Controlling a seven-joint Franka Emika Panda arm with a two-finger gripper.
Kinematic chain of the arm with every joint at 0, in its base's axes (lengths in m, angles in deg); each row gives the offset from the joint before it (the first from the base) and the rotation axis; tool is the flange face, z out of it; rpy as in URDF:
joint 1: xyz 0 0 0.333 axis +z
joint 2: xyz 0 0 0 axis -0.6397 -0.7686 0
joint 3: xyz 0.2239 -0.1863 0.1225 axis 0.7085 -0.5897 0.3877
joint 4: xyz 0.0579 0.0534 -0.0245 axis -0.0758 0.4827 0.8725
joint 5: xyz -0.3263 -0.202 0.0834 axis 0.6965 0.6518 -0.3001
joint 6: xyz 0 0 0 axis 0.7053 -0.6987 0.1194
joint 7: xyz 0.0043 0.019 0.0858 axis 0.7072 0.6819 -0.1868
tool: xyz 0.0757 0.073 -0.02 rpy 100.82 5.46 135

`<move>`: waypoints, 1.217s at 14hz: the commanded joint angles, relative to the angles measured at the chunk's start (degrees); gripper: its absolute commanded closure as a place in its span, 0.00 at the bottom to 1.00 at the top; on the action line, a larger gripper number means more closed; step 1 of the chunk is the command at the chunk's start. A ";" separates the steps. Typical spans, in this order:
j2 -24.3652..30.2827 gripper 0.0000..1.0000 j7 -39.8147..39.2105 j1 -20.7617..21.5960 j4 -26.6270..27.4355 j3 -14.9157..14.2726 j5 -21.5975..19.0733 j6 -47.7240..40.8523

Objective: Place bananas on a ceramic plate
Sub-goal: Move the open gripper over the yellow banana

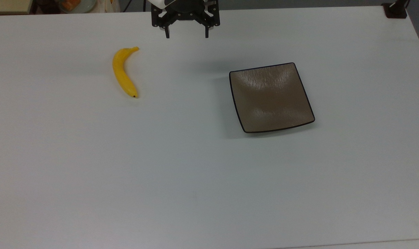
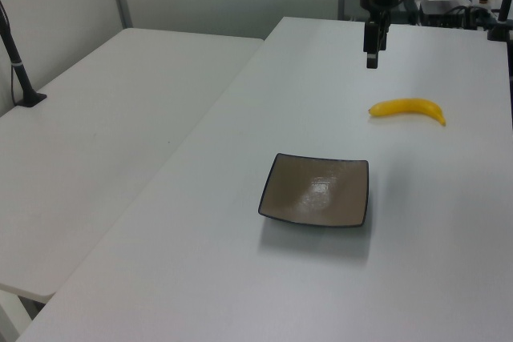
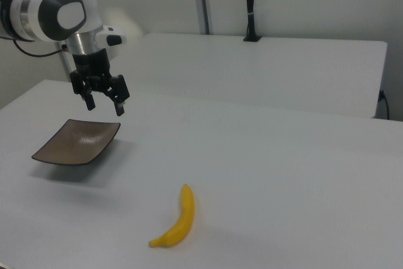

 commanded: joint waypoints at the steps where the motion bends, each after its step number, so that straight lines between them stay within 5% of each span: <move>1: 1.60 0.00 0.75 0.43 1.66 -0.49 1.10 0.40; 5: 1.08 0.00 0.48 -0.10 1.49 -1.02 3.64 0.83; 11: -0.15 0.00 -10.32 -0.54 2.62 -10.58 7.60 6.11; 17: -1.73 0.00 -14.80 -2.56 10.26 -13.32 9.35 11.91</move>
